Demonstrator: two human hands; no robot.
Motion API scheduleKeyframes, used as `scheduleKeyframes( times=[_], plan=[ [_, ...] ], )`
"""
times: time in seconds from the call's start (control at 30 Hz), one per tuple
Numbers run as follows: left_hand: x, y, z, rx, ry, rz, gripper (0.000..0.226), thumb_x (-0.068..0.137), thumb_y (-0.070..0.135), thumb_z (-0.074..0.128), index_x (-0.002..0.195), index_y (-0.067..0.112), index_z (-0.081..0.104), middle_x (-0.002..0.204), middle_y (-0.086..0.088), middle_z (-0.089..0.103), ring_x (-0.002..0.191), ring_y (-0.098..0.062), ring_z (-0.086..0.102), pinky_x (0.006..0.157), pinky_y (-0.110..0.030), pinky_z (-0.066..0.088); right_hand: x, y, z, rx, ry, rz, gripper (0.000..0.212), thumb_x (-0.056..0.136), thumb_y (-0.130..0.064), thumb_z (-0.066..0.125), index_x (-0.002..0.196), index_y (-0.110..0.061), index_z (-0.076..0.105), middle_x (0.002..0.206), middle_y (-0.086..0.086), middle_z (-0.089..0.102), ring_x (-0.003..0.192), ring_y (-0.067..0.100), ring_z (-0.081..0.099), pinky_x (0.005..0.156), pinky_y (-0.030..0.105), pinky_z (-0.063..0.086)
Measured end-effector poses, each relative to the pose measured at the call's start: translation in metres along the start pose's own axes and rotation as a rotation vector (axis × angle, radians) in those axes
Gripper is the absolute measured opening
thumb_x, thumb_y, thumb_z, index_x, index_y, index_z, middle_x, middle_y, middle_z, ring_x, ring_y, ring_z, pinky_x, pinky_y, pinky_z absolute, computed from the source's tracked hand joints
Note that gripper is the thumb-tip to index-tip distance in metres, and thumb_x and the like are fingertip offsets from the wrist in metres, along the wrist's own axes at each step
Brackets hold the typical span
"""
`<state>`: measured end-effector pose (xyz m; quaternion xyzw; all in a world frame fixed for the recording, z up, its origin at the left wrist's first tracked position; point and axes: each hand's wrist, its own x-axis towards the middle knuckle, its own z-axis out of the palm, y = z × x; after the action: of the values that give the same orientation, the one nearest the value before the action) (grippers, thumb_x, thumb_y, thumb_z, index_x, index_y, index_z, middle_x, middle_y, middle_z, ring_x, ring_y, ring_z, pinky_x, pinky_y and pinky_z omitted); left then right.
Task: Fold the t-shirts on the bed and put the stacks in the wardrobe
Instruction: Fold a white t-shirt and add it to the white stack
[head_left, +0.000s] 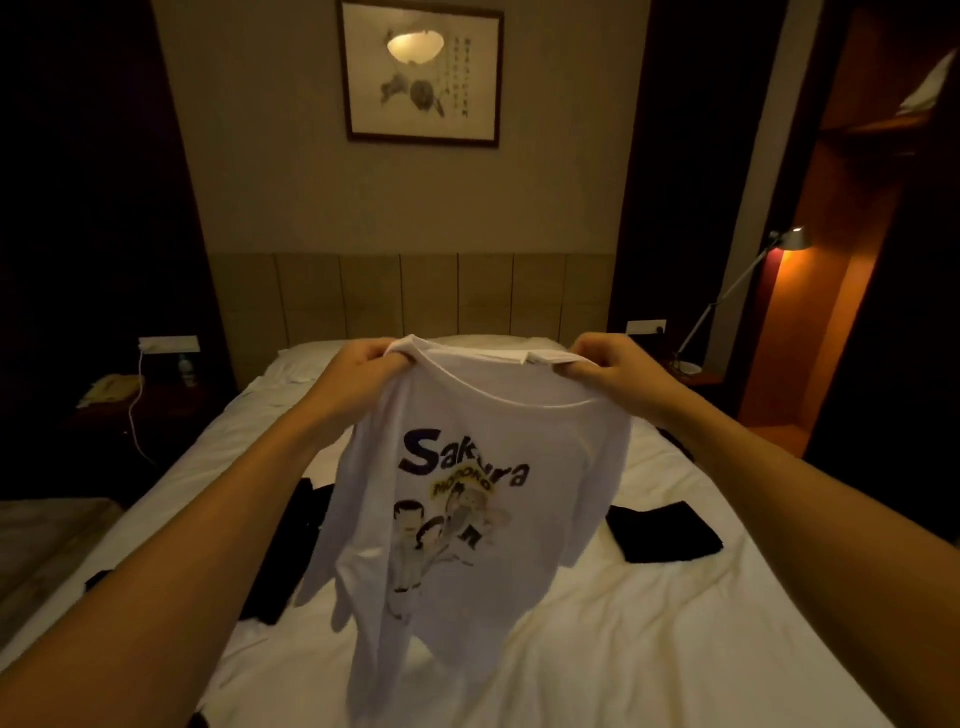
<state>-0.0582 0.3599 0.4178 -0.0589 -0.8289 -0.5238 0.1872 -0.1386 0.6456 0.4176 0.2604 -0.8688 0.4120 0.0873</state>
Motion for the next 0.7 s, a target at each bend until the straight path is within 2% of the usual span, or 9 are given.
scheduleKeyframes(
  times=[0.07, 0.17, 0.23, 0.33, 0.43, 0.53, 0.57, 0.67, 0.7],
  plan=[
    [-0.019, 0.014, -0.01, 0.021, 0.026, 0.021, 0.022, 0.1, 0.021, 0.051, 0.094, 0.019, 0.072, 0.094, -0.003, 0.067, 0.088, -0.016, 0.06, 0.071, -0.026, 0.048, -0.022, -0.025, -0.006, -0.029, 0.022, -0.036, 0.018, 0.093, -0.034, 0.063, 0.091, -0.017, 0.068, 0.084, -0.001, 0.067, 0.079, 0.013, 0.065, 0.062, 0.016, 0.052],
    [-0.043, 0.034, -0.024, 0.068, 0.049, 0.105, 0.016, 0.097, 0.022, 0.056, 0.097, 0.015, 0.069, 0.094, -0.007, 0.066, 0.088, -0.025, 0.062, 0.073, -0.034, 0.051, -0.045, -0.06, -0.022, -0.077, 0.086, -0.083, 0.03, 0.089, -0.041, 0.066, 0.087, -0.011, 0.071, 0.083, 0.006, 0.069, 0.079, 0.021, 0.068, 0.069, 0.027, 0.058],
    [-0.056, 0.054, -0.039, 0.079, 0.042, 0.16, 0.017, 0.089, 0.028, 0.065, 0.099, 0.015, 0.068, 0.094, -0.006, 0.066, 0.087, -0.023, 0.062, 0.071, -0.032, 0.051, -0.055, -0.083, -0.034, -0.075, 0.133, -0.083, 0.037, 0.085, -0.046, 0.069, 0.085, -0.009, 0.073, 0.082, 0.008, 0.07, 0.076, 0.022, 0.069, 0.071, 0.033, 0.06],
    [-0.069, 0.085, -0.062, 0.072, -0.088, 0.168, 0.034, 0.079, 0.04, 0.074, 0.104, 0.016, 0.068, 0.098, -0.007, 0.068, 0.087, -0.021, 0.065, 0.074, -0.031, 0.055, -0.066, -0.111, -0.052, -0.042, 0.184, -0.11, 0.046, 0.083, -0.05, 0.069, 0.085, -0.004, 0.073, 0.083, 0.015, 0.069, 0.073, 0.024, 0.066, 0.071, 0.034, 0.057],
    [-0.073, 0.091, -0.072, 0.164, -0.222, 0.128, 0.031, 0.086, 0.039, 0.069, 0.107, 0.017, 0.071, 0.099, -0.007, 0.071, 0.089, -0.022, 0.07, 0.078, -0.033, 0.059, -0.074, -0.122, -0.056, -0.003, 0.176, -0.129, 0.057, 0.078, -0.061, 0.062, 0.086, -0.005, 0.073, 0.083, 0.016, 0.067, 0.071, 0.021, 0.063, 0.069, 0.033, 0.054],
    [-0.073, 0.059, -0.066, 0.225, -0.273, 0.066, 0.025, 0.091, 0.037, 0.065, 0.1, 0.016, 0.074, 0.093, -0.005, 0.073, 0.085, -0.022, 0.07, 0.077, -0.033, 0.057, -0.08, -0.099, -0.041, -0.013, 0.0, -0.03, 0.07, 0.068, -0.069, 0.066, 0.084, -0.002, 0.069, 0.079, 0.014, 0.063, 0.071, 0.023, 0.062, 0.069, 0.034, 0.052],
    [-0.073, 0.04, -0.06, 0.24, -0.28, 0.043, 0.025, 0.092, 0.039, 0.064, 0.093, 0.016, 0.075, 0.087, -0.003, 0.073, 0.081, -0.02, 0.068, 0.073, -0.03, 0.056, -0.08, -0.083, -0.034, 0.006, -0.114, 0.052, 0.062, 0.069, -0.064, 0.07, 0.087, -0.004, 0.069, 0.083, 0.011, 0.066, 0.075, 0.024, 0.065, 0.072, 0.032, 0.054],
    [-0.077, -0.028, -0.033, 0.285, -0.288, -0.066, 0.034, 0.089, 0.049, 0.063, 0.073, 0.022, 0.075, 0.071, 0.001, 0.07, 0.067, -0.012, 0.063, 0.064, -0.025, 0.049, -0.084, -0.033, -0.008, 0.083, -0.492, 0.359, 0.024, 0.083, -0.03, 0.075, 0.101, -0.017, 0.067, 0.097, 0.002, 0.071, 0.088, 0.017, 0.071, 0.073, 0.027, 0.058],
    [-0.078, -0.053, -0.022, 0.268, -0.289, -0.109, 0.035, 0.088, 0.049, 0.063, 0.071, 0.022, 0.075, 0.07, 0.001, 0.07, 0.065, -0.011, 0.063, 0.063, -0.024, 0.048, -0.084, -0.012, 0.003, 0.066, -0.579, 0.434, 0.022, 0.083, -0.023, 0.075, 0.103, -0.018, 0.066, 0.1, 0.001, 0.072, 0.09, 0.016, 0.071, 0.074, 0.026, 0.058]
  ],
)
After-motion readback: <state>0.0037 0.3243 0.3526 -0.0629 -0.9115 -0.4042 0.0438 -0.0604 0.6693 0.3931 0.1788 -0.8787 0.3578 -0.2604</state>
